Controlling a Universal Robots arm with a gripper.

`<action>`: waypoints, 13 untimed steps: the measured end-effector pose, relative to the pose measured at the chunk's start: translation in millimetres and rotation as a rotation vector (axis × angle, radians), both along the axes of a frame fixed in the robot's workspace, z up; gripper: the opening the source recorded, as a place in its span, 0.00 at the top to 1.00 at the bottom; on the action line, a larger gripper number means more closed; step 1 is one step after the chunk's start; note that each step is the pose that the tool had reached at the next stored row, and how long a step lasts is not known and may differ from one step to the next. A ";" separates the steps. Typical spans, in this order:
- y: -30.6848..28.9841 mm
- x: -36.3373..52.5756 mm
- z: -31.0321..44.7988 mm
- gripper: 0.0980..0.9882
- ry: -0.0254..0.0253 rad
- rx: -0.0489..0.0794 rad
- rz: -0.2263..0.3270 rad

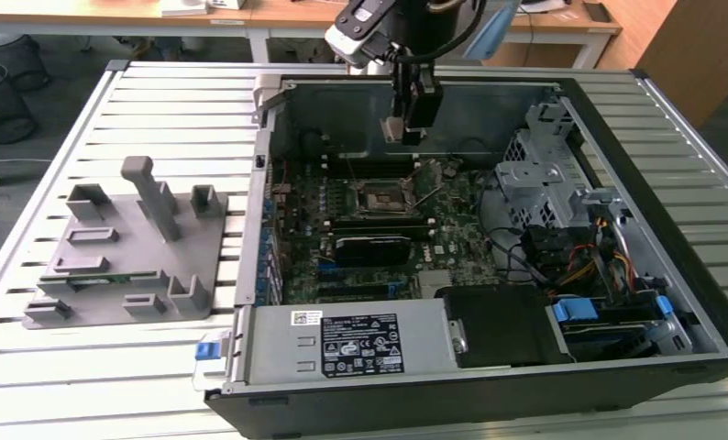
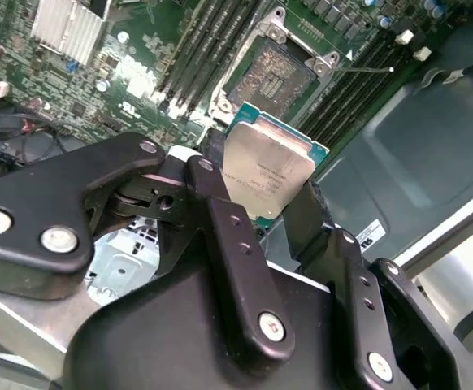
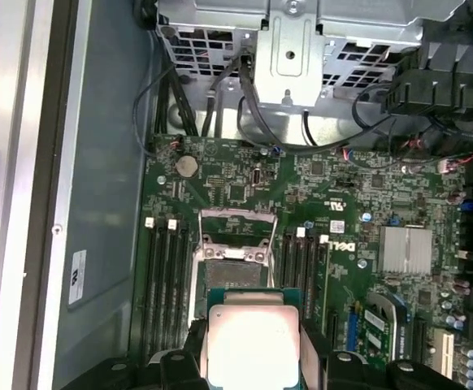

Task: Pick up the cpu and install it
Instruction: 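Place the cpu into insertion slot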

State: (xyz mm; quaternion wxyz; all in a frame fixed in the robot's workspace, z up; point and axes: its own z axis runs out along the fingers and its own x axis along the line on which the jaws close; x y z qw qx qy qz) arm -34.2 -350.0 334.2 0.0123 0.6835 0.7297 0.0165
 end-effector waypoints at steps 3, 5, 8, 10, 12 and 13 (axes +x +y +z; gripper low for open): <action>0.1 -0.1 -2.1 0.51 -0.0003 0.020 -0.002; 0.1 -0.1 -5.3 0.51 -0.0002 0.021 -0.008; 1.4 -0.3 -10.7 0.51 -0.0002 0.021 -0.023; 3.5 -0.8 -14.4 0.51 -0.0004 0.021 -0.023; 5.3 -1.5 -18.1 0.51 -0.0004 0.021 -0.023; 5.8 -1.9 -19.9 0.51 -0.0005 0.021 -0.023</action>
